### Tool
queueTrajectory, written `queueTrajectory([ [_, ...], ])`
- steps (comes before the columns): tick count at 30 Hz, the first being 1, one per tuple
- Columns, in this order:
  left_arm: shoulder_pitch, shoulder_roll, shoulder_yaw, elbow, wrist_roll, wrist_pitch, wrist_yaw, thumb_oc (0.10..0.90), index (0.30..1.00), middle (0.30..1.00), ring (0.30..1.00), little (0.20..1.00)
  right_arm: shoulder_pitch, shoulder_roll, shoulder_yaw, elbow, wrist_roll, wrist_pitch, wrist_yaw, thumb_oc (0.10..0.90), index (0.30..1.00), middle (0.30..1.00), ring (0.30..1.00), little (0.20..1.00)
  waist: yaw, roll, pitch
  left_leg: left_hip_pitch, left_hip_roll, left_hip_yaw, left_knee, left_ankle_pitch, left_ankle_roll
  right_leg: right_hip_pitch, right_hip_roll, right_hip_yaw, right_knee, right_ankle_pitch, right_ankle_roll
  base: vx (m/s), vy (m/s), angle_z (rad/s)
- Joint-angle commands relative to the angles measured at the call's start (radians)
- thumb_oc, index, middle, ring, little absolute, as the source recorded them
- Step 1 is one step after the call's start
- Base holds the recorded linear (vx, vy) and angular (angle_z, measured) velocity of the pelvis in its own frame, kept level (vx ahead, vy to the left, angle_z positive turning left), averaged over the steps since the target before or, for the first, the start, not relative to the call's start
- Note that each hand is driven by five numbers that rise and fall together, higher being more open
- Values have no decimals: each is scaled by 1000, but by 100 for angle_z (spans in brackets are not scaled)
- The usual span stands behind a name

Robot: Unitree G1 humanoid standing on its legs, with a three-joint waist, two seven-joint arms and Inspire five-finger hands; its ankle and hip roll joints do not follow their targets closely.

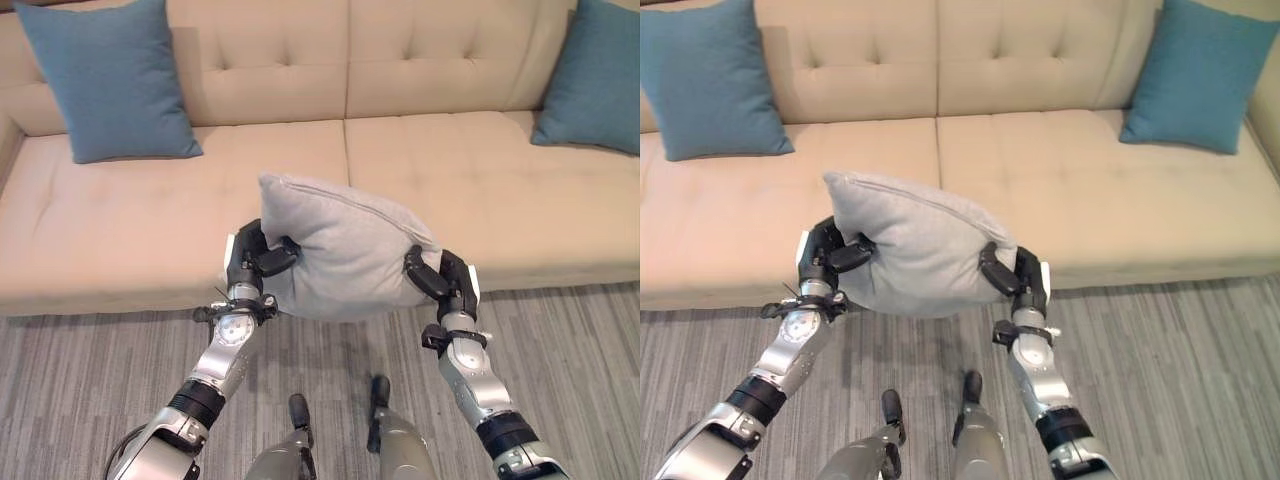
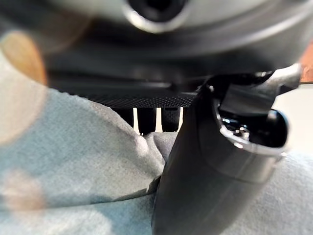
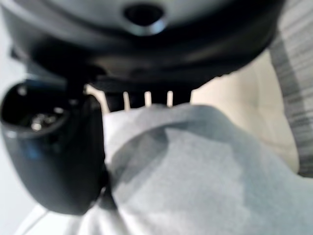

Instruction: Pick up all the scattered cushions and arrange them neatly on the sofa.

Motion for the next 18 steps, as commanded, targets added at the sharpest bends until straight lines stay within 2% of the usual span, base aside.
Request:
queueTrajectory([
  [1,-137,-176,-124,-113,65,-98,-103,400,300,300,300,300,-85,27,88,-148,-137,-76,25,400,300,300,300,300,-58,46,-204,278,28,-19,78,-224,-98,32,58,47,-31,79,24,550,-238,36],
  [2,-138,-184,-132,-108,69,-97,-105,400,300,300,300,300,-78,13,81,-158,-147,-76,13,400,300,300,300,300,-68,56,-220,255,47,-28,169,-195,-117,64,74,63,-28,70,3,567,-310,77],
  [3,-149,-200,-138,-107,42,-97,-97,400,300,300,300,300,-83,-6,81,-175,-149,-77,-1,400,300,300,300,300,-71,59,-212,141,67,-55,487,-57,-158,114,85,73,-15,55,-44,422,-289,48],
  [4,-166,-210,-143,-103,46,-96,-86,400,300,300,300,300,-107,-6,87,-165,-151,-74,-9,400,300,300,300,300,-54,47,-195,65,47,-86,628,-41,-152,136,86,90,-16,42,-65,320,-289,52],
  [5,-181,-212,-151,-102,52,-92,-73,400,300,300,300,300,-128,-8,95,-160,-161,-72,-24,400,300,300,300,300,-46,27,-193,-10,37,-94,685,-57,-141,145,81,101,-23,29,-76,195,-161,-22],
  [6,-192,-214,-153,-102,56,-90,-64,400,300,300,300,300,-138,-7,105,-172,-160,-66,-22,400,300,300,300,300,-32,21,-191,-48,37,-90,658,-96,-123,158,88,117,-28,13,-76,270,-84,-49],
  [7,-211,-218,-150,-98,64,-90,-52,400,300,300,300,300,-150,-4,116,-170,-157,-65,-15,400,300,300,300,300,-15,15,-197,-75,18,-88,571,-135,-102,173,85,133,-39,2,-66,324,8,-72],
  [8,-218,-221,-149,-101,62,-94,-52,400,300,300,300,300,-162,-3,121,-171,-156,-68,-13,400,300,300,300,300,-1,14,-197,-82,17,-88,494,-153,-93,189,84,143,-43,-7,-61,387,94,-73],
  [9,-228,-222,-143,-99,64,-104,-38,400,300,300,300,300,-188,1,134,-150,-160,-76,-20,400,300,300,300,300,17,17,-194,-100,38,-104,366,-144,-94,211,88,157,-44,-26,-60,324,123,-66],
  [10,-225,-219,-143,-102,66,-106,-38,400,300,300,300,300,-199,2,139,-145,-158,-75,-22,400,300,300,300,300,29,22,-191,-93,66,-117,219,-79,-106,226,92,166,-34,-40,-60,334,144,-70],
  [11,-225,-215,-139,-100,60,-107,-36,400,300,300,300,300,-214,-3,146,-133,-169,-73,-28,400,300,300,300,300,45,27,-187,-113,83,-144,125,-25,-119,243,99,169,-25,-56,-63,310,125,-67],
  [13,-242,-193,-134,-94,28,-118,-20,400,300,300,300,300,-284,-18,168,-108,-212,-63,-57,400,300,300,300,300,81,29,-170,-185,106,-196,27,30,-143,278,107,183,0,-93,-68,314,113,-40],
  [14,-249,-185,-125,-70,15,-125,-23,400,300,300,300,300,-318,-24,186,-82,-226,-54,-57,400,300,300,300,300,84,45,-172,-138,117,-201,-37,24,-147,283,122,189,11,-116,-61,325,222,-53],
  [15,-303,-176,-112,-42,-15,-139,7,400,300,300,300,300,-439,-18,190,-13,-232,-47,-81,400,300,300,300,300,99,73,-164,-136,110,-248,18,59,-165,298,129,212,3,-122,-64,228,188,-58],
  [16,-305,-176,-112,-42,-16,-139,7,400,300,300,300,300,-440,-18,190,-12,-232,-47,-81,400,300,300,300,300,98,74,-165,-140,110,-249,19,60,-165,295,129,211,2,-120,-64,188,248,-65],
  [18,-364,-173,-102,-2,-59,-163,36,400,300,300,300,300,-575,-11,204,66,-219,-40,-107,400,300,300,300,300,116,74,-151,-146,94,-255,0,81,-168,274,123,246,-32,-105,-56,9,196,-48],
])
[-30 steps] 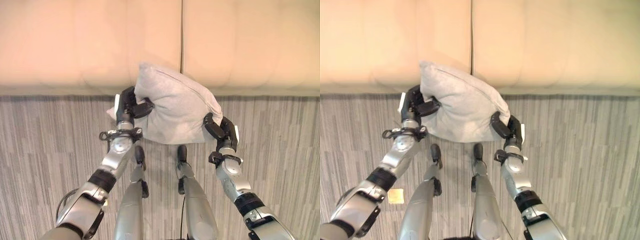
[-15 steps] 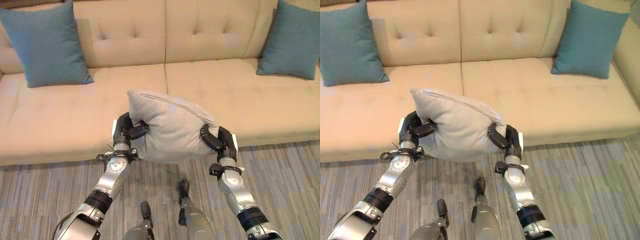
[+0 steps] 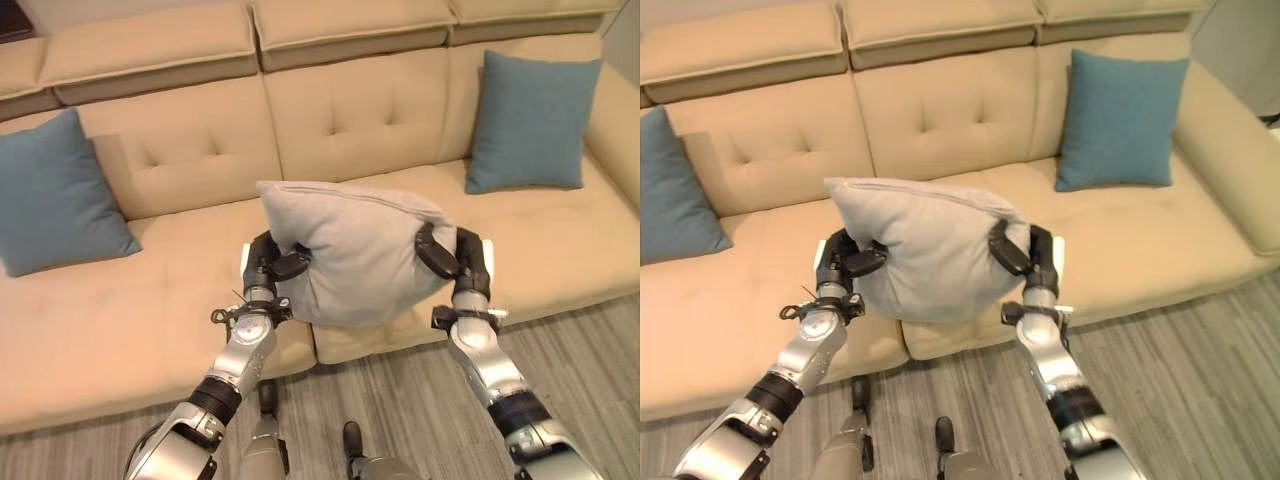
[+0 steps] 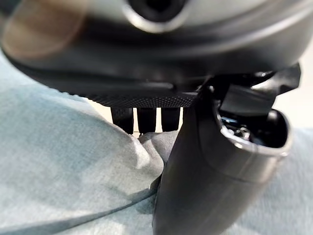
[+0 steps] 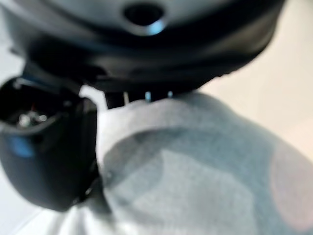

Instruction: Pick up all the scattered cushions and arrange them neatly on the sofa.

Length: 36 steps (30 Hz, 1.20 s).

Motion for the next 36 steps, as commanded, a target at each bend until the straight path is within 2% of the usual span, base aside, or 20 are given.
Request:
queueTrajectory([
  [1,-343,-111,-111,-53,-33,-202,-10,400,300,300,300,300,-419,91,108,34,-52,-104,14,400,300,300,300,300,99,54,-77,14,-12,-12,-74,59,-44,-98,-55,4,67,-83,60,-54,135,-54],
  [2,-343,-111,-111,-53,-33,-202,-10,400,300,300,300,300,-419,91,108,34,-52,-104,14,400,300,300,300,300,99,54,-77,14,-12,-12,-74,59,-44,-98,-55,4,68,-83,60,-240,185,-46],
  [3,-512,-118,-114,59,-100,-231,16,400,300,300,300,300,-682,88,163,194,-24,-87,-12,400,300,300,300,300,135,24,-52,-75,-36,4,-100,75,-42,-226,-65,24,53,-39,90,-222,153,-36],
  [8,-666,-90,-91,191,-172,-238,14,400,300,300,300,300,-856,67,209,334,28,-73,-19,400,300,300,300,300,145,0,-38,-149,-49,14,-100,79,-49,-303,-80,15,36,4,109,-44,72,14],
  [9,-780,-60,-79,292,-185,-230,19,400,300,300,300,300,-947,51,214,431,74,-75,-25,400,300,300,300,300,148,-7,-22,-188,-57,17,-100,77,-60,-330,-90,4,11,24,120,-17,60,34],
  [13,-1042,35,-84,561,-194,-184,-34,400,300,300,300,300,-1141,-7,291,634,143,-75,17,400,300,300,300,300,142,-15,-6,-316,-49,39,-100,101,-103,-426,-106,-41,1,42,155,-35,46,28],
  [18,-1190,140,-164,660,-124,-158,-55,400,300,300,300,300,-1219,-28,299,721,180,-87,5,400,300,300,300,300,129,-10,-3,-401,-39,71,-100,117,-133,-503,-116,-71,1,63,184,19,58,10],
  [20,-1226,182,-181,675,-116,-157,-61,400,300,300,300,300,-1243,-34,303,724,191,-87,0,400,300,300,300,300,124,-10,-14,-418,-38,78,-100,82,-137,-525,-126,-82,1,49,201,72,53,5],
  [21,-1230,184,-182,677,-117,-157,-63,400,300,300,300,300,-1247,-34,302,724,192,-88,0,400,300,300,300,300,124,-9,-8,-433,-39,79,-100,112,-132,-539,-126,-85,1,70,200,67,135,0],
  [22,-1238,206,-175,675,-133,-162,-62,400,300,300,300,300,-1261,-33,297,719,207,-89,-6,400,300,300,300,300,128,-8,-13,-442,-35,92,-100,107,-129,-554,-131,-96,1,68,216,7,170,-3],
  [25,-1237,216,-178,644,-137,-164,-55,400,300,300,300,300,-1279,-34,313,695,209,-88,-3,400,300,300,300,300,126,-13,1,-385,-55,130,-87,90,-90,-520,-160,-84,1,65,227,95,156,-15],
  [26,-1214,199,-164,617,-141,-169,-54,400,300,300,300,300,-1258,-21,303,676,197,-83,2,400,300,300,300,300,119,-12,12,-370,-94,141,42,-22,-57,-450,-200,-90,19,51,221,93,182,-8],
  [27,-1204,194,-160,603,-142,-169,-48,400,300,300,300,300,-1243,-20,298,659,186,-79,5,400,300,300,300,300,118,-5,23,-371,-102,146,122,-69,-36,-444,-224,-95,102,33,218,77,133,4],
  [28,-1204,194,-160,602,-142,-168,-48,400,300,300,300,300,-1243,-20,298,658,185,-79,5,400,300,300,300,300,118,-5,23,-372,-102,146,127,-72,-36,-445,-225,-94,104,31,218,60,137,4],
  [29,-1197,189,-156,590,-143,-168,-49,400,300,300,300,300,-1237,-22,293,643,178,-77,9,400,300,300,300,300,111,9,33,-358,-100,150,153,-91,-19,-463,-245,-96,195,45,212,191,230,-9],
  [30,-1171,198,-139,547,-147,-174,-37,400,300,300,300,300,-1221,-36,293,594,159,-77,5,400,300,300,300,300,98,36,60,-311,-87,163,173,-124,5,-516,-271,-113,366,54,209,188,228,-19],
  [32,-1164,202,-135,535,-147,-172,-34,400,300,300,300,300,-1211,-40,295,579,152,-77,8,400,300,300,300,300,91,49,77,-256,-76,174,161,-135,5,-552,-284,-145,383,43,202,260,125,-25],
  [34,-1171,216,-135,533,-131,-169,-37,400,300,300,300,300,-1203,-39,299,566,158,-83,16,400,300,300,300,300,71,60,115,-146,-76,183,134,-159,2,-571,-247,-197,286,5,189,370,-12,-34],
  [35,-1166,223,-128,529,-130,-171,-39,400,300,300,300,300,-1192,-36,295,573,167,-85,15,400,300,300,300,300,58,62,128,-87,-83,185,119,-172,1,-608,-202,-217,224,17,190,398,-99,-24],
  [36,-1154,225,-130,522,-130,-169,-43,400,300,300,300,300,-1183,-38,290,575,174,-85,15,400,300,300,300,300,53,64,137,-62,-85,174,124,-180,-1,-621,-183,-232,177,30,198,449,-149,-10],
])
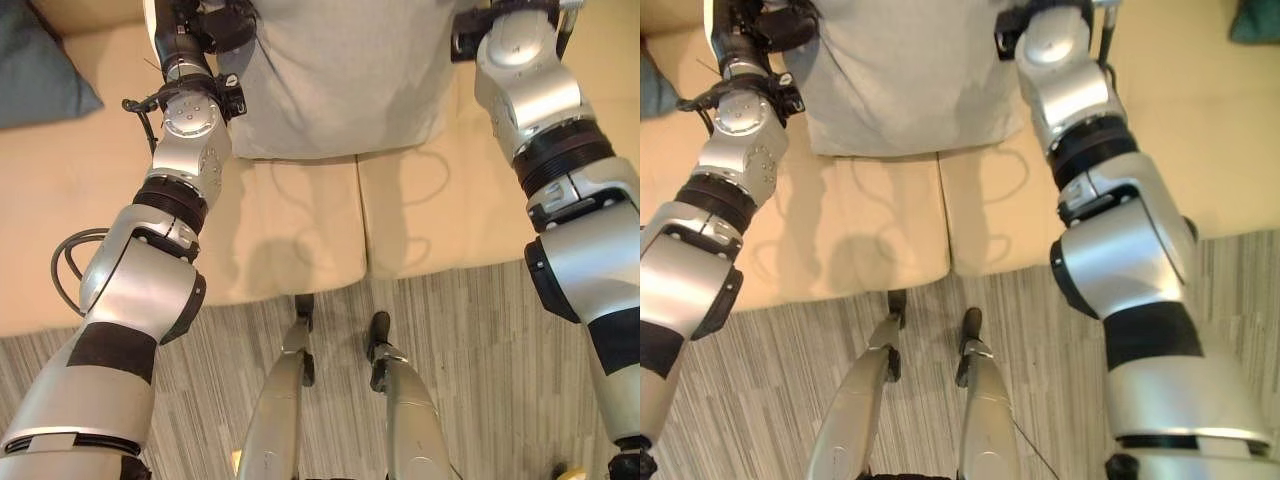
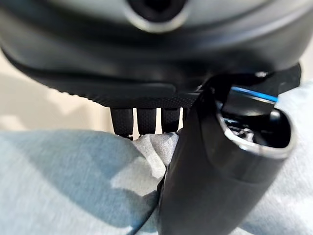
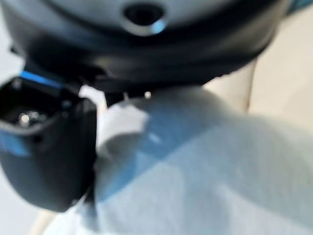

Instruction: Pick up all the scattered cushions and arrange them neatly on the sofa.

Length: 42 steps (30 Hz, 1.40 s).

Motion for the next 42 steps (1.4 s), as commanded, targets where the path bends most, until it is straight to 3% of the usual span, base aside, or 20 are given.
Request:
queueTrajectory([
  [1,-130,20,-21,-84,66,-148,-15,400,300,300,300,300,-37,22,56,-16,-1,-98,-22,400,300,300,300,300,-27,43,-140,206,48,74,26,-216,-187,-23,12,-60,-240,62,57,370,-174,-2],
  [2,-103,17,-23,-99,69,-148,-19,400,300,300,300,300,-21,18,57,-22,0,-98,-23,400,300,300,300,300,-30,51,-138,220,55,63,33,-228,-190,-26,4,-67,-251,68,61,401,-243,-1],
  [3,-76,-4,-17,-122,62,-151,-21,400,300,300,300,300,10,20,44,-54,4,-107,-37,400,300,300,300,300,-47,46,-132,227,46,50,83,-269,-186,-16,7,-29,-237,62,54,244,-171,7],
  [8,-74,-4,-17,-124,62,-151,-20,400,300,300,300,300,13,20,44,-57,3,-106,-39,400,300,300,300,300,-48,46,-133,225,47,49,86,-271,-186,-15,7,-30,-236,61,54,118,-115,49],
  [9,-4,-48,25,-154,52,-150,-16,400,300,300,300,300,60,-6,60,-80,-10,-109,-29,400,300,300,300,300,-86,17,-116,80,77,27,521,-267,-215,66,38,32,-149,55,-31,439,-459,28],
  [10,-3,-48,25,-155,52,-150,-16,400,300,300,300,300,61,-6,60,-81,-10,-109,-29,400,300,300,300,300,-87,18,-119,75,78,25,525,-269,-216,64,39,30,-149,55,-31,642,-520,59],
  [11,12,-67,43,-133,38,-132,-6,400,300,300,300,300,71,4,64,-45,6,-99,-18,400,300,300,300,300,-67,7,-132,22,152,52,254,-205,-209,97,56,13,-170,30,-39,202,-62,56],
  [12,13,-67,43,-133,38,-132,-6,400,300,300,300,300,71,4,64,-45,6,-99,-17,400,300,300,300,300,-66,5,-133,27,150,54,246,-200,-209,97,54,15,-171,30,-39,295,-129,14],
  [13,10,-78,55,-94,1,-133,-10,400,300,300,300,300,64,17,93,4,-17,-86,-18,400,300,300,300,300,-29,2,-140,49,153,8,44,-127,-224,96,77,6,-173,19,-33,100,-106,-31],
  [14,-12,-80,64,-58,-11,-132,7,400,300,300,300,300,39,45,105,19,-30,-81,-16,400,300,300,300,300,-29,7,-142,64,149,5,-28,-80,-234,91,90,5,-199,28,-27,99,-106,-54],
  [19,-51,-85,91,5,-71,-108,-20,400,300,300,300,300,-25,61,152,58,-59,-59,-30,400,300,300,300,300,-19,17,-173,56,140,27,-186,1,-246,54,104,3,-290,77,-18,32,20,-7],
  [26,-92,-78,59,97,-93,-76,-76,400,300,300,300,300,-81,52,212,148,-93,-35,-20,400,300,300,300,300,-8,18,-192,-26,133,22,-192,23,-270,10,116,-10,-366,126,1,17,18,10],
  [27,-99,-69,50,111,-84,-69,-80,400,300,300,300,300,-88,49,206,163,-97,-31,-32,585,578,578,578,578,-8,22,-197,-42,132,23,-192,27,-272,-4,117,-9,-367,127,2,32,45,4],
  [28,-100,-69,49,111,-84,-69,-80,593,589,589,589,589,-88,49,206,163,-98,-31,-33,800,900,900,900,900,-8,21,-199,-44,132,23,-192,28,-272,-6,117,-9,-367,127,2,42,46,3],
  [29,-102,-66,46,118,-75,-66,-76,593,589,589,589,589,-87,46,200,164,-97,-32,-40,800,900,900,900,900,-7,23,-201,-49,132,24,-192,28,-272,-7,117,-9,-368,126,3,30,24,0],
  [30,-102,-65,44,119,-83,-64,-85,800,900,900,900,900,-84,42,200,166,-98,-31,-42,800,900,900,900,900,-8,23,-203,-53,131,22,-192,31,-273,-10,116,-10,-368,127,4,50,46,-1],
  [34,-98,-26,26,133,-91,-44,-108,800,900,900,900,900,-76,14,211,175,-123,-13,-42,800,900,900,900,900,-6,23,-208,-52,133,21,-192,34,-275,-7,116,-11,-369,128,5,36,26,-1],
  [35,-106,44,5,151,-52,-19,-106,800,900,900,900,900,-51,-40,203,189,-135,3,-36,800,900,900,900,900,-1,31,-214,-36,133,25,-192,31,-271,8,114,-14,-368,126,3,42,24,-2],
  [40,-115,151,13,203,-48,14,-105,800,900,900,900,900,-33,-109,202,208,-122,19,-21,800,900,900,900,900,13,42,-213,-12,128,26,-192,28,-268,35,108,-12,-370,123,2,13,9,-1],
  [42,-110,220,15,216,-33,20,-98,800,900,900,900,900,-17,-142,156,195,-38,0,-31,800,900,900,900,900,16,48,-214,-9,126,24,-192,27,-266,39,105,-11,-371,123,1,-7,24,-5],
])
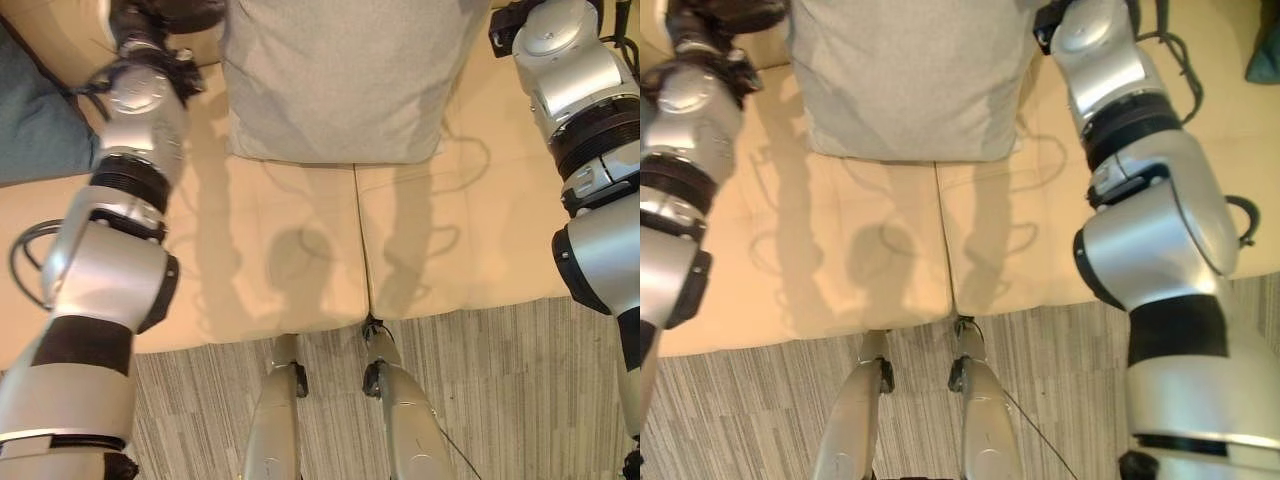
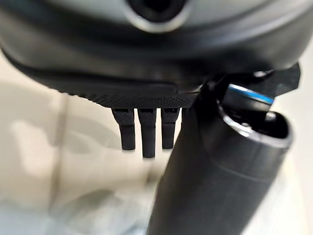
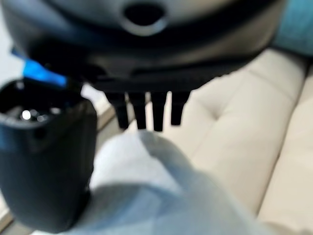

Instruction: Pick up all the scattered cushions and arrange them neatly on the sofa.

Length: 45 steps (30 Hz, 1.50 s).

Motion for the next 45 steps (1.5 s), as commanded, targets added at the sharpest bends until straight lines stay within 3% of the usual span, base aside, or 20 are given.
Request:
queueTrajectory([
  [1,-10,55,14,67,26,-70,38,800,900,900,900,900,92,-36,-127,3,198,-94,-76,800,900,900,900,900,39,0,-171,33,-15,57,-11,-140,-109,-55,-40,35,-62,-13,169,0,0,0],
  [7,230,220,127,-7,104,-113,43,800,900,900,900,900,293,-213,-397,-155,421,-251,-52,800,900,900,900,900,46,-4,-201,50,-12,53,-11,-156,-106,-30,-43,25,-63,-33,167,51,4,2],
  [12,475,262,327,9,30,-117,25,800,900,900,900,900,453,-260,-555,-219,492,-330,-41,800,900,900,900,900,47,-21,-213,79,-7,56,-11,-163,-101,-3,-44,23,-63,-38,159,43,0,5],
  [13,666,263,439,-23,45,-124,-2,800,900,900,900,900,598,-286,-610,-280,447,-324,-15,800,900,900,900,900,45,-30,-221,104,-3,62,-11,-171,-98,20,-45,23,-63,-44,158,62,16,4],
  [15,878,217,544,-51,85,-128,-33,800,900,900,900,900,823,-292,-683,-338,338,-305,0,800,900,900,900,900,36,-41,-230,139,1,66,-11,-185,-92,55,-44,26,-63,-56,154,90,8,6],
  [17,1114,77,685,-161,69,-157,-27,800,900,900,900,900,1162,-219,-871,-471,228,-313,-40,800,900,900,900,900,21,-50,-244,196,5,74,-11,-208,-84,109,-44,25,-63,-71,150,112,-18,8],
  [18,1266,-88,755,-228,-8,-174,-25,800,900,900,900,900,1381,-63,-1047,-549,202,-333,-94,800,900,900,900,900,13,-54,-278,254,7,68,-10,-233,-72,168,-42,23,-63,-91,145,115,-25,13],
  [21,1394,-155,762,-315,-1,-193,-36,800,900,900,900,900,1515,9,-1133,-509,257,-331,-58,800,900,900,900,900,24,-61,-316,325,10,61,-1,-254,-61,234,-39,14,-59,-110,140,133,-32,19],
  [25,1595,-178,735,-256,179,-141,-112,800,900,900,900,900,1681,2,-1054,-326,134,-226,70,800,900,900,900,900,44,-64,-346,457,11,59,69,-287,-53,377,-47,13,-13,-162,120,55,-26,11],
  [28,1652,-207,706,-112,315,-99,-135,800,900,900,900,900,1734,27,-1063,-197,139,-194,104,800,900,900,900,900,55,-62,-377,508,19,52,39,-232,-78,456,-42,-13,-27,-174,114,-57,-26,1],
  [29,1661,-226,699,-82,323,-87,-144,800,900,900,900,900,1748,36,-1082,-156,168,-189,108,800,900,900,900,900,63,-59,-386,502,29,36,25,-170,-104,477,-37,-29,-39,-172,113,-133,10,13],
  [32,1660,-251,690,-32,325,-77,-162,800,900,900,900,900,1759,50,-1065,-107,189,-177,131,800,900,900,900,900,57,-68,-394,534,29,44,19,-170,-111,493,-47,-53,-56,-159,113,-232,35,17],
  [33,1666,-271,676,5,361,-64,-167,800,900,900,900,900,1765,52,-1052,-80,185,-166,140,800,900,900,900,900,44,-75,-399,566,30,68,76,-220,-93,481,-63,-67,-54,-144,119,-633,187,21],
  [34,1682,-302,633,62,536,-45,-82,800,900,900,900,900,1768,60,-1024,-68,161,-154,148,800,900,900,900,900,9,-82,-412,668,21,59,284,-330,-92,417,-95,-65,-24,-105,120,-640,189,18],
  [35,1682,-302,633,62,537,-45,-81,800,900,900,900,900,1768,61,-1024,-69,161,-154,148,800,900,900,900,900,7,-83,-413,663,19,57,289,-330,-91,415,-98,-66,-23,-104,120,-904,342,-12],
  [36,1676,-343,602,71,559,-26,-84,800,900,900,900,900,1759,80,-988,-73,165,-147,161,800,900,900,900,900,-7,-76,-411,744,-3,-28,375,-366,-92,337,-102,-48,-5,-56,130,-429,186,-14],
  [38,1679,-358,579,89,570,-22,-88,800,900,900,900,900,1757,91,-972,-74,167,-144,168,800,900,900,900,900,-24,-82,-412,771,-19,-69,372,-379,-83,298,-112,-34,-6,-30,142,-541,239,-26],
  [41,1627,-409,506,93,618,4,-111,800,900,900,900,900,1712,170,-951,-72,254,-141,191,800,900,900,900,900,-34,-96,-392,753,-69,-95,258,-589,-24,235,-143,25,-50,38,198,-583,269,24],
  [43,1595,-426,472,114,651,19,-103,800,900,900,900,900,1690,263,-985,-84,385,-164,192,800,900,900,900,900,-31,-116,-369,733,-111,-72,195,-604,9,172,-164,14,-63,18,218,-729,321,37],
  [45,1601,-436,479,138,675,37,-105,800,900,900,900,900,1683,319,-932,-107,364,-148,185,800,900,900,900,900,-24,-122,-343,718,-117,-19,145,-551,14,160,-161,-22,-63,23,230,-1018,297,8],
])
